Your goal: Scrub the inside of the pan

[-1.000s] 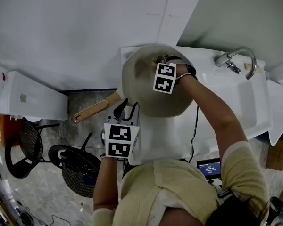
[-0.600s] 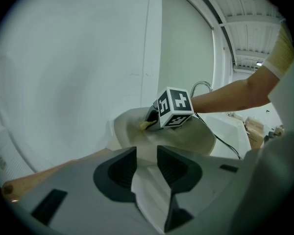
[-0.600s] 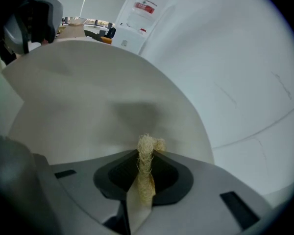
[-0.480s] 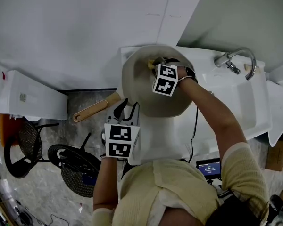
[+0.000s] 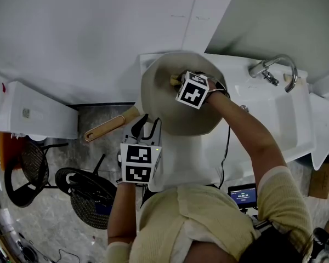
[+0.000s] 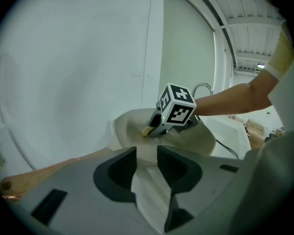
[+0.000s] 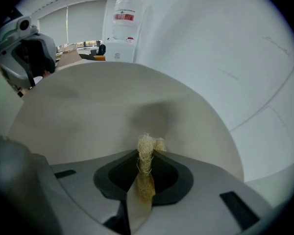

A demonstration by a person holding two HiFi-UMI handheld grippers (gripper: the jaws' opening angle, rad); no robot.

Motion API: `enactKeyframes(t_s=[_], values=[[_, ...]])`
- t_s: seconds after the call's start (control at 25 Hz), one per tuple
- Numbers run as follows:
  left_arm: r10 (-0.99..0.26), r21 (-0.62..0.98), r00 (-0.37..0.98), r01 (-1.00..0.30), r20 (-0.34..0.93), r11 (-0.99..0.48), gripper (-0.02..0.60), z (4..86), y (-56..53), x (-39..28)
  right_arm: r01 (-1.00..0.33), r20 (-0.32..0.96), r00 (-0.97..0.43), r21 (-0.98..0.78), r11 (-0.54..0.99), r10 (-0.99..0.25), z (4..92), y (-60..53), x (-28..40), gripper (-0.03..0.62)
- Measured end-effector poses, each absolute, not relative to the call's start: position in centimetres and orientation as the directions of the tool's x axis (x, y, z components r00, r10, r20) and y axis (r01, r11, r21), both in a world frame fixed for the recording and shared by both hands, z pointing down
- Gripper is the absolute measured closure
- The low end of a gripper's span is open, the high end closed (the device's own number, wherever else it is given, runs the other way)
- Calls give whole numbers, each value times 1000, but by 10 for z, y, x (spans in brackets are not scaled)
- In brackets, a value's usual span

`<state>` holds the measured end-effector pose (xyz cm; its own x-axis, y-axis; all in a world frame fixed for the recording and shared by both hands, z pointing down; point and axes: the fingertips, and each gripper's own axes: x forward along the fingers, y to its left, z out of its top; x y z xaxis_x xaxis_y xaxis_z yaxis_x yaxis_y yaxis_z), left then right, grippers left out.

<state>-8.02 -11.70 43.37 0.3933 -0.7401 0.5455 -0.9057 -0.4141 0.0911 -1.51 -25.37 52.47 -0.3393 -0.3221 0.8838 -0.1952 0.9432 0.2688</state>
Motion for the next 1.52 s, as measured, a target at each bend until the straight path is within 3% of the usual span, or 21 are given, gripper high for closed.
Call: enactKeyframes(t_s=[0.2, 1.0, 1.52], values=[[-736, 89, 395, -904, 549, -419, 400, 435, -118, -79, -170, 889, -362, 232, 958, -280, 525, -242, -23, 516], [-734, 87, 395, -903, 552, -421, 400, 434, -117, -80, 187, 929, -367, 17, 982, 54, 526, -162, -27, 516], [-737, 78, 393, -903, 550, -422, 400, 435, -117, -79, 225, 949, -246, -141, 964, 197, 532, -135, 9, 516]])
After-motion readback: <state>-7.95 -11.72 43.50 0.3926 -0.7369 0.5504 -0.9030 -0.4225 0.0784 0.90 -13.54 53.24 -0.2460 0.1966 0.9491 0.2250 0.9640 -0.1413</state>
